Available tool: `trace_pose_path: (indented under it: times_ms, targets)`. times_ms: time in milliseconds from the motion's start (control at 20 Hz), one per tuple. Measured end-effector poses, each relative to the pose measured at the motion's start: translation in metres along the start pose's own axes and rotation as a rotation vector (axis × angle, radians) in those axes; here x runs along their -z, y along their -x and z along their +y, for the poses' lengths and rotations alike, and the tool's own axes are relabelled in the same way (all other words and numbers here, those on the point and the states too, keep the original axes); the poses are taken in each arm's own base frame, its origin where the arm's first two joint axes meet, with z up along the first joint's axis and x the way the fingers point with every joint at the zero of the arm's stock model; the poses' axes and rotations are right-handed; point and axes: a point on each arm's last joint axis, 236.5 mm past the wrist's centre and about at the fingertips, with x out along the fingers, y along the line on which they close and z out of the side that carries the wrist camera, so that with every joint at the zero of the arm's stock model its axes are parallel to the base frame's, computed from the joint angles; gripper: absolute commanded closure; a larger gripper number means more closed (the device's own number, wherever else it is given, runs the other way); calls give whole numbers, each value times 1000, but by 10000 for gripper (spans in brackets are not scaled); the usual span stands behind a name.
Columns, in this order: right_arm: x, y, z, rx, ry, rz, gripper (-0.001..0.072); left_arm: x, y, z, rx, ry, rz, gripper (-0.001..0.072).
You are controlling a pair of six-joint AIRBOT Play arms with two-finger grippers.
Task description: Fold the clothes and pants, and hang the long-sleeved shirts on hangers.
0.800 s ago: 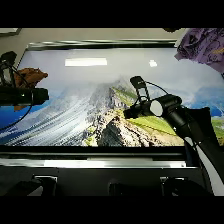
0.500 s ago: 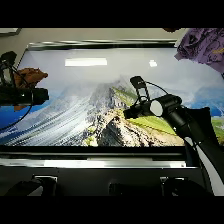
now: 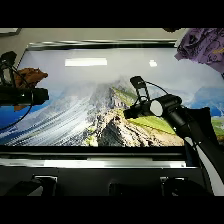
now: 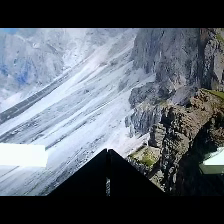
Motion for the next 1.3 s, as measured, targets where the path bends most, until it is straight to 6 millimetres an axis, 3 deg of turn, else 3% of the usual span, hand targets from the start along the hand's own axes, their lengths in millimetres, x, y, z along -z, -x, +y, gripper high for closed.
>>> trace_pose_path:
  times_ms: [600,650,700,750,850,950,1050,1200,1300]
  targets:
    - [-7,0,0,-1,0,-29,676,-1,0,0,2,0,-6,687]
    - [-7,0,0,-1,0,-31,676,-2,0,0,1,0,-7,618]
    - [-8,0,0,-1,0,-35,676,-2,0,0,2,0,-10,349]
    - [-9,0,0,-2,0,-37,676,-4,-1,0,-1,0,-15,-13]
    - [-9,0,1,-2,0,-38,676,-6,-4,10,-39,34,-19,-13]
    - [-10,0,0,-2,0,-42,675,-16,-7,40,-132,114,-48,-13]
    - [-10,0,0,-1,0,-42,675,-39,-8,84,-219,215,-118,-13]
    - [-10,0,0,-2,0,-42,675,-74,-18,170,-345,367,-204,-13]
    - [-10,0,0,-2,0,-42,675,-83,-40,231,-407,459,-220,-13]
